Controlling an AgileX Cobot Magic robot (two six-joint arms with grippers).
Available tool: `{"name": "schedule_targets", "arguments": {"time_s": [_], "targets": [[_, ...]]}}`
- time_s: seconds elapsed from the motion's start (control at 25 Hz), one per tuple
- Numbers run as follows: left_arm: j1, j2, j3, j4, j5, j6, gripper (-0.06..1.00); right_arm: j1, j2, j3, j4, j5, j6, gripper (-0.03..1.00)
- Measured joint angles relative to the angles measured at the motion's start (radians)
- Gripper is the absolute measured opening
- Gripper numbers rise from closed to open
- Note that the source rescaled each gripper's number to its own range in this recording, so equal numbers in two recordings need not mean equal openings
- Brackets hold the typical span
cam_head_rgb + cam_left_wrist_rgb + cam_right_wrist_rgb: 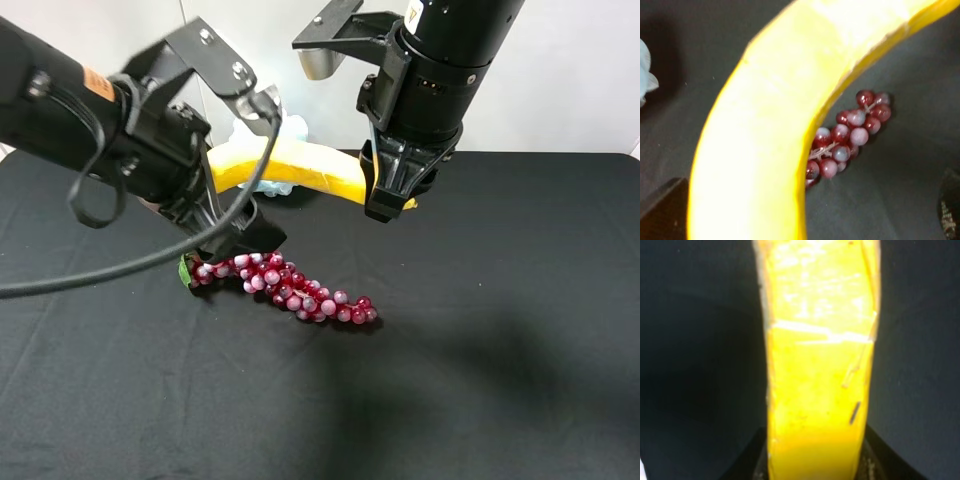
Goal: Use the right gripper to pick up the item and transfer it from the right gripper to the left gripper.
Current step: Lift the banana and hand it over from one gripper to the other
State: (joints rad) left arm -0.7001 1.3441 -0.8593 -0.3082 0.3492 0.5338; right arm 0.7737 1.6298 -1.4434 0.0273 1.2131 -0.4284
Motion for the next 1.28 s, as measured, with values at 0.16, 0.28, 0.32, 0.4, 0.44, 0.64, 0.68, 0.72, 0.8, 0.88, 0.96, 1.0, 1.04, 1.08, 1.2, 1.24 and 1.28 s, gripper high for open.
{"name": "schedule_targets", "arguments": {"time_s": [0.16,0.28,0.32,0.4,0.44,0.64,0.68,0.72,0.8,0.88,0.96,1.0,1.04,1.08,1.2,1.24,1.28], "targets": [[0.000,0.010,0.000,0.000,-0.046,0.014,0.84,0.000,0.000,0.000,0.000,0.000,0.000,0.01],[0.000,0.010,-0.001,0.001,-0.072,0.016,0.68,0.000,0.000,0.000,0.003,0.000,0.000,0.01],[0.000,0.010,-0.001,0.001,-0.078,0.016,0.62,0.000,0.000,0.000,0.006,0.000,-0.001,0.01],[0.000,0.010,-0.001,0.001,-0.088,0.016,0.50,0.000,0.000,0.000,0.012,0.000,-0.001,0.01],[0.000,0.010,-0.001,0.001,-0.091,0.016,0.42,0.000,0.000,0.000,0.016,0.000,-0.001,0.01],[0.000,0.010,-0.001,0.003,-0.095,0.019,0.03,0.000,0.000,0.000,0.015,0.008,-0.005,0.01],[0.000,0.010,-0.001,0.003,-0.094,0.020,0.03,0.000,0.000,0.000,0.015,0.008,-0.005,0.01],[0.000,0.010,-0.001,0.003,-0.094,0.021,0.03,0.000,0.000,0.000,0.015,0.008,-0.005,0.01],[0.000,0.010,-0.001,0.003,-0.094,0.022,0.03,0.000,0.000,0.000,0.015,0.008,-0.005,0.01],[0.000,0.010,-0.001,0.003,-0.094,0.023,0.03,0.000,0.000,0.000,0.015,0.008,-0.005,0.01],[0.000,0.010,-0.001,0.003,-0.094,0.023,0.03,0.000,0.000,0.000,0.015,0.008,-0.003,0.01],[0.000,0.010,-0.001,0.003,-0.094,0.023,0.03,0.000,0.000,0.000,0.015,0.008,-0.003,0.01],[0.000,0.010,-0.001,0.003,-0.094,0.023,0.03,0.000,0.000,0.000,0.015,0.008,-0.002,0.01],[0.000,0.010,-0.001,0.003,-0.094,0.024,0.02,0.000,0.000,0.000,0.016,0.008,0.001,0.10],[0.000,0.010,-0.001,0.003,-0.096,0.025,0.00,0.000,0.000,0.000,0.028,0.007,0.026,0.74],[0.000,0.010,-0.001,0.003,-0.096,0.025,0.00,0.000,0.000,0.000,0.028,0.007,0.029,0.85],[0.000,0.010,-0.001,0.003,-0.096,0.025,0.00,0.000,0.000,0.000,0.028,0.007,0.035,0.90]]}}
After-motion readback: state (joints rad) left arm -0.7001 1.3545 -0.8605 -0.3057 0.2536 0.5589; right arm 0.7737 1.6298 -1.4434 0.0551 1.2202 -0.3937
